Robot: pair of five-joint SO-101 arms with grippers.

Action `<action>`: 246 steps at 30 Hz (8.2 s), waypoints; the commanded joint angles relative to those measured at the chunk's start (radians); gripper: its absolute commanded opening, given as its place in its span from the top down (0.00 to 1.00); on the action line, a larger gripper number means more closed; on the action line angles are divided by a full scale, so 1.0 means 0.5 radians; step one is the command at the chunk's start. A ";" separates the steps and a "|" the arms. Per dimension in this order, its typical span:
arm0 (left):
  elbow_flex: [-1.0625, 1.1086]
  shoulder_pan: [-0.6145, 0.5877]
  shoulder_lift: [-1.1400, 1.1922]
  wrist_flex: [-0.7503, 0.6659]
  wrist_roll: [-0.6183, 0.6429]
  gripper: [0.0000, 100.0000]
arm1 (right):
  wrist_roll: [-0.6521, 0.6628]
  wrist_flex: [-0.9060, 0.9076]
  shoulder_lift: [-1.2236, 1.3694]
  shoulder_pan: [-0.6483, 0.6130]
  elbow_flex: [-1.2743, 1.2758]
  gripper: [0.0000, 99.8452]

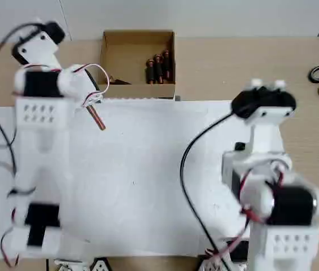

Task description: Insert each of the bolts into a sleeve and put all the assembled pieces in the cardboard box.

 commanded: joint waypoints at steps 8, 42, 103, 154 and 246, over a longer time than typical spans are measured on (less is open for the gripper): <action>0.017 0.009 -0.847 0.034 -0.417 0.99 | -0.003 -0.287 -0.732 -0.155 0.531 1.00; 3.242 0.279 -3.560 -1.740 -0.681 0.99 | 0.338 -2.229 -1.668 -1.146 2.513 1.00; 3.518 1.049 -3.554 -1.820 -0.850 0.99 | 0.423 -2.297 -1.668 -1.330 2.602 1.00; 4.135 1.356 -3.557 -1.648 -0.706 0.82 | 0.497 -2.312 -1.668 -1.321 2.519 1.00; 3.629 0.463 -3.557 -1.458 -1.056 0.99 | 0.476 -2.309 -1.668 -1.171 2.602 1.00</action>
